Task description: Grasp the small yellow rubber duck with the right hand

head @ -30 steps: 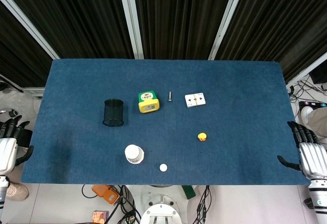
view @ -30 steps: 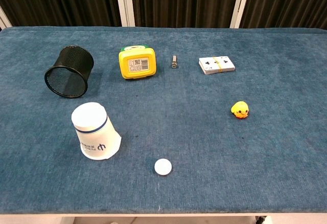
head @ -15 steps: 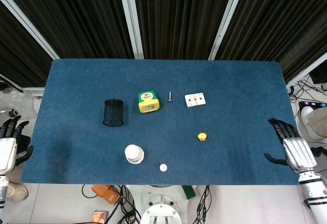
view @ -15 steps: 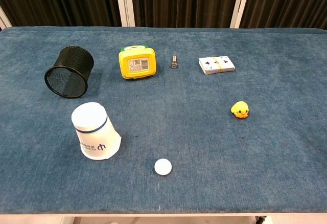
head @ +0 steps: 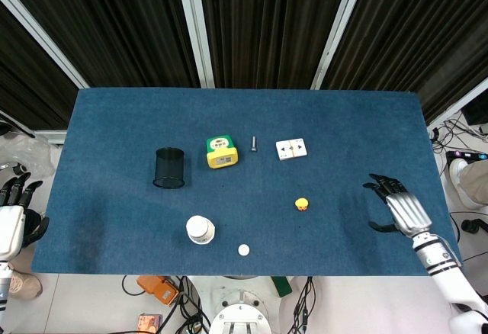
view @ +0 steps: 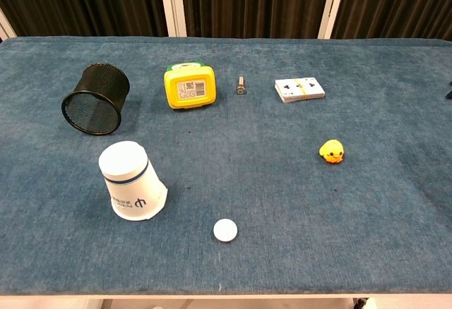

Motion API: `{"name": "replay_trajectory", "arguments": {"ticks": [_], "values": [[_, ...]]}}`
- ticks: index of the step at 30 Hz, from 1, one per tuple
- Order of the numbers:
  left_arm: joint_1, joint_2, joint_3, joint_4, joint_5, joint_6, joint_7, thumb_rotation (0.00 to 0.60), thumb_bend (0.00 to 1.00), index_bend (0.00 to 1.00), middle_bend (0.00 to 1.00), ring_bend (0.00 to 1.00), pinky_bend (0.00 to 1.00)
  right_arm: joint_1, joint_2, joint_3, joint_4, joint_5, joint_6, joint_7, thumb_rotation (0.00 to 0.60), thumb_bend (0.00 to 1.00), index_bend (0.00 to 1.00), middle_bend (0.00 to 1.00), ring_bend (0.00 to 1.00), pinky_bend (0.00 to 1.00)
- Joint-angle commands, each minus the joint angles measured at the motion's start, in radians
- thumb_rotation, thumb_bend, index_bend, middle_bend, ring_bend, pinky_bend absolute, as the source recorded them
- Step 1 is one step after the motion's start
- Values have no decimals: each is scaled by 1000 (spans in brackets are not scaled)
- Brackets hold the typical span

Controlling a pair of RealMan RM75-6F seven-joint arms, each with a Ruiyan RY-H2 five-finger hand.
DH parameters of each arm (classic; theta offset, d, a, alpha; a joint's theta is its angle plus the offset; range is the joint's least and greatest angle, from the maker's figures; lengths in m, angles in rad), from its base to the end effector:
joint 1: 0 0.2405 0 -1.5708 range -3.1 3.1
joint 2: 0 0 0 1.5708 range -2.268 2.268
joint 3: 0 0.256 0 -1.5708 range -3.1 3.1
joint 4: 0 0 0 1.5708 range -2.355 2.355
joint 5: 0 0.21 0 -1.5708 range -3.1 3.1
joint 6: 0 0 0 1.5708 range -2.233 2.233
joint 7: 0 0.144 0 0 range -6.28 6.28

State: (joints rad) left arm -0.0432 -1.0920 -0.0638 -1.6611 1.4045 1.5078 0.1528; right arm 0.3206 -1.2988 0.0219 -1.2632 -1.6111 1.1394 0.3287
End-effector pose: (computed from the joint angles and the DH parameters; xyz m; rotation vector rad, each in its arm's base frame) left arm -0.3208 0.1695 0.1731 -1.3074 -0.8470 -0.7485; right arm -0.3266 -0.2521 0.0831 1.7080 -1.1207 0.9057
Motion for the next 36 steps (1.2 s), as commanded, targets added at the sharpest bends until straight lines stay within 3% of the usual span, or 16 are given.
{"name": "replay_trajectory", "arguments": {"ticks": [1, 15, 36], "values": [[0, 0, 0, 1, 0, 0, 2, 600, 294, 168, 47, 53, 174, 39, -48, -3, 45, -8, -31, 25, 600, 288, 317, 122, 156, 159], [-2, -7, 2, 7, 9, 3, 16, 600, 295, 168, 47, 54, 174, 151, -170, 11, 134, 2, -105, 83, 600, 290, 400, 123, 159, 159], [-6, -12, 3, 14, 9, -4, 26, 600, 295, 168, 47, 56, 174, 287, -286, 8, 190, 6, -185, 110, 600, 292, 415, 123, 164, 159]]}}
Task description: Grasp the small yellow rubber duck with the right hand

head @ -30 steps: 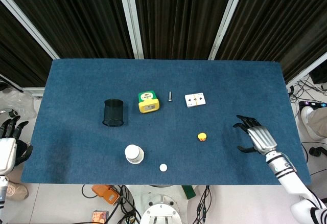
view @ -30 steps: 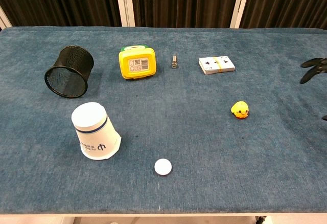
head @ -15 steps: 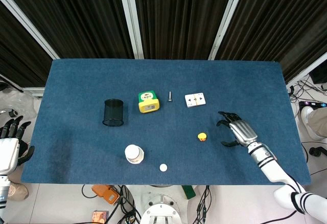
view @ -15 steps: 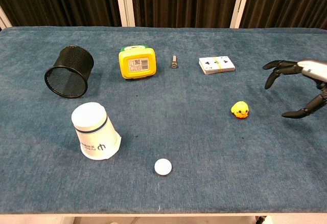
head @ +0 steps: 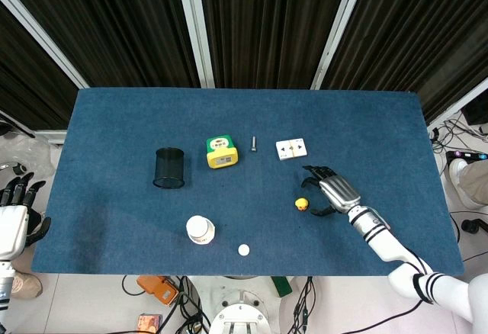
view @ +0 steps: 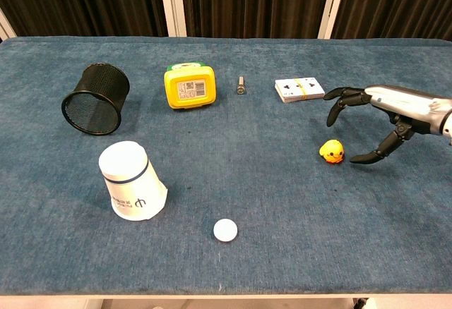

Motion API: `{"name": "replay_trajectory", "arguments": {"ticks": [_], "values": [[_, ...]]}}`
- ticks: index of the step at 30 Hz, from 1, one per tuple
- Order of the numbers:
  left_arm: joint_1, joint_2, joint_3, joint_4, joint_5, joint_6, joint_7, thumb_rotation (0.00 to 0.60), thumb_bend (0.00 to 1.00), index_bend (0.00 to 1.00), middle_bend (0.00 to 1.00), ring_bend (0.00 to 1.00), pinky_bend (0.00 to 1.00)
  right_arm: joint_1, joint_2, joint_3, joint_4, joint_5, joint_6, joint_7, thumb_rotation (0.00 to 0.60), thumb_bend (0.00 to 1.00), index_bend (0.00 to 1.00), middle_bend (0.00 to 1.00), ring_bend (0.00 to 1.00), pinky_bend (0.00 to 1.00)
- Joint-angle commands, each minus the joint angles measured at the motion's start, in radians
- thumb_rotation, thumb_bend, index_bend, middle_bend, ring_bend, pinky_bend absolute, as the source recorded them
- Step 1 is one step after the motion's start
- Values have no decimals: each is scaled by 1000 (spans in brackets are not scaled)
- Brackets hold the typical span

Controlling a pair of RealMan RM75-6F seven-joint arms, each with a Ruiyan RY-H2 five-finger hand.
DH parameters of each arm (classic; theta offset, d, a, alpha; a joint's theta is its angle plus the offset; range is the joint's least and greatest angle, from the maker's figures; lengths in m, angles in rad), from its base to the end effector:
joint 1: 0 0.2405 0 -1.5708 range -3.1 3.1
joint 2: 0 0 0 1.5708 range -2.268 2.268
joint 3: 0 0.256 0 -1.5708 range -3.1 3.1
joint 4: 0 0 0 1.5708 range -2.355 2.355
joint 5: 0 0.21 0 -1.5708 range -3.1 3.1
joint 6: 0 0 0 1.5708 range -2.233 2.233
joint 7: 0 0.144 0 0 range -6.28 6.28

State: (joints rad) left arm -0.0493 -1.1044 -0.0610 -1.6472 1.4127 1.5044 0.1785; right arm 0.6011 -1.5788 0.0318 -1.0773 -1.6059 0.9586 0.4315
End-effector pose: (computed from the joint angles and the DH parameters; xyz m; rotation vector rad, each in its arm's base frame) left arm -0.3209 0.1711 0.1692 -1.3290 -0.8248 -0.7324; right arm -0.2495 -0.3239 -0.0185 1.9260 -1.2032 1.0134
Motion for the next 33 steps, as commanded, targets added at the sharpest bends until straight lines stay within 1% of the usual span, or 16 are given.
{"name": "replay_trajectory", "arguments": {"ticks": [1, 7, 12, 21, 27, 31, 33], "values": [[0, 0, 1, 1, 1, 0, 1, 600, 295, 168, 47, 56, 174, 10, -9, -3, 5, 1, -6, 12, 600, 292, 415, 123, 165, 159], [-2, -2, 4, 3, 7, -1, 5, 600, 295, 168, 47, 56, 174, 28, -25, -17, 16, -3, -12, 41, 600, 295, 422, 123, 166, 159], [-2, -2, 3, 4, 8, 0, 3, 600, 295, 168, 47, 57, 174, 40, -33, -28, 21, -10, -8, 62, 600, 310, 457, 123, 168, 160], [-1, 1, 5, 2, 7, -2, 0, 600, 295, 168, 47, 56, 174, 48, -34, -37, 22, 2, -11, 52, 600, 371, 509, 123, 169, 161], [-1, 1, 5, 3, 7, -2, 2, 600, 295, 168, 47, 58, 174, 49, -33, -41, 22, 16, -20, 31, 600, 382, 526, 123, 170, 161], [-1, 0, 4, 5, 5, -1, 1, 600, 295, 168, 47, 61, 174, 49, -29, -39, 14, 27, -20, 21, 600, 425, 587, 126, 182, 168], [-1, 0, 3, 6, 5, -1, 0, 600, 295, 168, 47, 63, 174, 47, -27, -36, 12, 30, -12, 19, 600, 462, 641, 133, 192, 174]]}}
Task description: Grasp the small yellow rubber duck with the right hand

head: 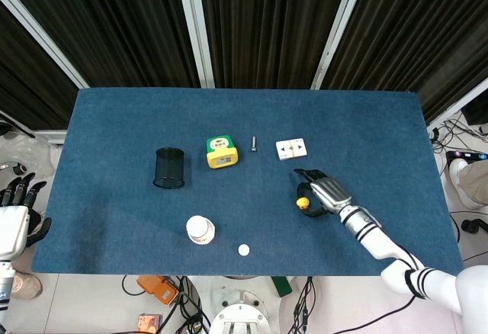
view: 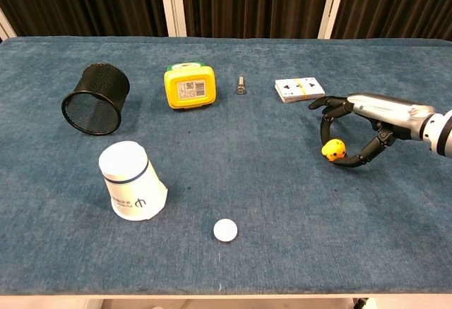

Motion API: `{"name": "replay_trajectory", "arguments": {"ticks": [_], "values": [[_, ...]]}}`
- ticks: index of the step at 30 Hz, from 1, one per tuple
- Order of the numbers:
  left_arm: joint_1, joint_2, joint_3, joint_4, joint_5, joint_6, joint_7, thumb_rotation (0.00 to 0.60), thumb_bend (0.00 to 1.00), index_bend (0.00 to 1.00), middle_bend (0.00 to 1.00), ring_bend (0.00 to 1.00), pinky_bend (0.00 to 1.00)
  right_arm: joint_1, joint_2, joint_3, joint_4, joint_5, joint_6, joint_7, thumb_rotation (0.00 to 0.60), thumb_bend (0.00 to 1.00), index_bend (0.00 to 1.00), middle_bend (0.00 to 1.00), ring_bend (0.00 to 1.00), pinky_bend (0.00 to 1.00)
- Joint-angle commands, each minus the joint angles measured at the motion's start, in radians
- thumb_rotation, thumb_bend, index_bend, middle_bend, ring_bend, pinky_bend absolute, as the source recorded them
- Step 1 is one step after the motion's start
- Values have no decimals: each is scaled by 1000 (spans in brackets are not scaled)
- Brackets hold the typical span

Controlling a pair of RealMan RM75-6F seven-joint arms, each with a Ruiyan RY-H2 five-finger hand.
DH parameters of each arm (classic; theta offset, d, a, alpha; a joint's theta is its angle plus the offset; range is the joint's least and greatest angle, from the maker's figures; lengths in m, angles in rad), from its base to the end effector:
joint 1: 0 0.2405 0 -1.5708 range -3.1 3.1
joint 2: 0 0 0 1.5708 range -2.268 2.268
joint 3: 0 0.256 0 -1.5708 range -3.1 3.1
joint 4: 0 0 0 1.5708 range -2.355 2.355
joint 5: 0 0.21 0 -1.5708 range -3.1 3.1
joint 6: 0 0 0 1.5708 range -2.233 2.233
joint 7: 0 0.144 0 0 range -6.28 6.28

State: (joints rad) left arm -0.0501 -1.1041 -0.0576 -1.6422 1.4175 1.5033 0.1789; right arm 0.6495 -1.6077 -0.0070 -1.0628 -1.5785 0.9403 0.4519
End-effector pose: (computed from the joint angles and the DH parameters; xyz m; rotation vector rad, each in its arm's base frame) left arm -0.3215 0.1708 0.1690 -1.3371 -0.8206 -0.7286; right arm -0.2404 -0.3264 -0.0329 1.9668 -1.2352 0.9994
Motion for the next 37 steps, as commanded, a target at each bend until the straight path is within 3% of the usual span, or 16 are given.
{"name": "replay_trajectory", "arguments": {"ticks": [1, 5, 10, 18, 29, 37], "values": [[0, 0, 0, 1, 0, 0, 0, 600, 295, 168, 47, 64, 174, -2, 3, 3, -4, 3, 10, 0, 600, 474, 658, 135, 196, 178], [0, -1, -2, 1, -1, 2, -2, 600, 295, 168, 47, 64, 174, -3, 13, 8, -13, 4, 27, 0, 600, 543, 691, 137, 202, 185], [1, 0, -2, 1, 0, 5, -1, 600, 295, 168, 47, 64, 174, -8, 26, 25, -28, 5, 71, 25, 600, 553, 691, 137, 206, 187], [2, 1, -1, -1, 1, 5, 2, 600, 295, 168, 47, 64, 174, 15, 106, 97, -114, 3, 152, 26, 600, 552, 691, 137, 211, 189], [3, 3, -2, -2, -4, 4, -2, 600, 295, 168, 47, 64, 174, 81, 239, 216, -273, 92, 107, -28, 600, 553, 691, 137, 223, 197], [3, 3, -3, -3, -5, 5, -2, 600, 295, 168, 47, 64, 174, 100, 263, 225, -303, 125, 65, -43, 600, 553, 691, 137, 223, 197]]}}
